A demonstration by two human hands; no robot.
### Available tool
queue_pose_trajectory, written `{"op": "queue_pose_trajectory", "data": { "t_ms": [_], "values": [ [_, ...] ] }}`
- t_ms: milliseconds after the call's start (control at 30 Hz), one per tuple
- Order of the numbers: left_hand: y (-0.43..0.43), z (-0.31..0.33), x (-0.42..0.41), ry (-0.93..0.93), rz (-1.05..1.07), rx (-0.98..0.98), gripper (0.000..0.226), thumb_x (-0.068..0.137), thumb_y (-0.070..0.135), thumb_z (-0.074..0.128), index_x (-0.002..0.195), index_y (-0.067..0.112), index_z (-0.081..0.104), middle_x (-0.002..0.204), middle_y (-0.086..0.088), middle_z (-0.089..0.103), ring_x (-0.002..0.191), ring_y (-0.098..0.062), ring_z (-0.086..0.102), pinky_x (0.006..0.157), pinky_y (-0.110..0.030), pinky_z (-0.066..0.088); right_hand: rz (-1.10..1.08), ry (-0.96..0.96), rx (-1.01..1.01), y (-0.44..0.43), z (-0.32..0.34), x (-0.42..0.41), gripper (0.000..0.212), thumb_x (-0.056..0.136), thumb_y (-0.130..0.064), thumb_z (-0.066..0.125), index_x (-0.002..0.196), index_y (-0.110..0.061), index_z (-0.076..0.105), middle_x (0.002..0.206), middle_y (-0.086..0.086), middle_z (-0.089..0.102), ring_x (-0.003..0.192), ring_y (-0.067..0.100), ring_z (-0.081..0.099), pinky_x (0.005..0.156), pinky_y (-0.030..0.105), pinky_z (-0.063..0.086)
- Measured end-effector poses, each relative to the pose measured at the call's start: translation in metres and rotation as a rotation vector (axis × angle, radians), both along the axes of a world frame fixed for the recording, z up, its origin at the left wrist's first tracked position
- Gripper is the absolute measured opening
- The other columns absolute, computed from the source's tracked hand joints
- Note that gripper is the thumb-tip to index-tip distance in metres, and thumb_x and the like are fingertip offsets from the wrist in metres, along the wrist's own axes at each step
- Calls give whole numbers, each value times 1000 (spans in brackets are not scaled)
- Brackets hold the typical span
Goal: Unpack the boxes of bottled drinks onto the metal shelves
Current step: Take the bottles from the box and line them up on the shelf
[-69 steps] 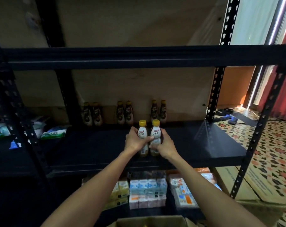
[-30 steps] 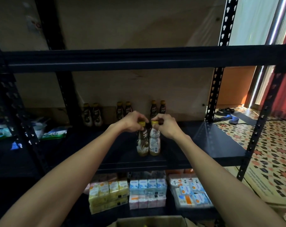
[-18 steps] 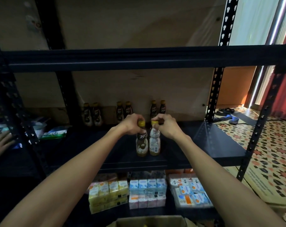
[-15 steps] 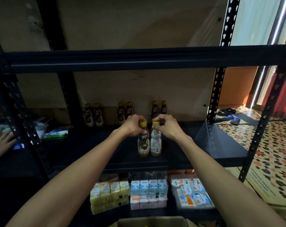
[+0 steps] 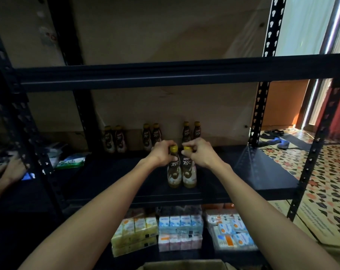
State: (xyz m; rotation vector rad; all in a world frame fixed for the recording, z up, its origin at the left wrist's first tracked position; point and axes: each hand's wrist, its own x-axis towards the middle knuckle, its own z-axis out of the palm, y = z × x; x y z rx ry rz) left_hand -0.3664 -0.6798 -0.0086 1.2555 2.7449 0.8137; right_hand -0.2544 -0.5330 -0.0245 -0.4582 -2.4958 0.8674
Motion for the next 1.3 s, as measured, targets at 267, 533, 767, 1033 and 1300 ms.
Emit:
{"op": "queue_pose_trajectory", "data": {
  "t_ms": [267, 533, 767, 1033, 1300],
  "values": [
    [0, -2, 0, -5, 5, -6, 57, 84, 25, 77, 136, 27, 54, 133, -6, 56, 127, -26, 49, 104, -38, 43, 12, -17, -14, 10, 4, -8, 36, 94, -23, 68, 126, -36, 66, 135, 3, 58, 107, 14, 65, 82, 17, 53],
    [2, -4, -3, 2, 11, -6, 57, 84, 27, 77, 136, 30, 54, 134, -7, 55, 128, -27, 48, 107, -41, 43, -9, 54, 15, 9, -6, -2, 22, 90, -34, 74, 112, -37, 71, 121, -1, 58, 115, 16, 58, 102, 38, 50],
    [1, -9, -6, -23, -12, 39, 59, 83, 24, 78, 136, 29, 53, 131, -4, 60, 127, -26, 51, 109, -48, 41, -7, 14, -77, 8, -5, -6, 33, 96, -22, 66, 126, -34, 66, 135, 6, 57, 115, 17, 61, 99, 27, 48],
    [-18, -35, -3, -228, 16, 195, 102, 75, 40, 84, 155, 25, 22, 151, -3, 42, 136, -23, 45, 109, -40, 43, 40, 174, -308, -10, -26, 22, 94, 83, -30, 82, 158, -33, 26, 133, -11, 42, 124, 6, 40, 103, 29, 37],
    [1, -55, 15, -366, 117, 203, 32, 83, 28, 79, 110, 22, 64, 92, 5, 68, 80, -8, 63, 78, -29, 58, -51, 166, -418, -10, -82, 24, 60, 80, -16, 84, 134, -18, 58, 115, -3, 69, 109, 13, 66, 100, 33, 52]
  ]
}}
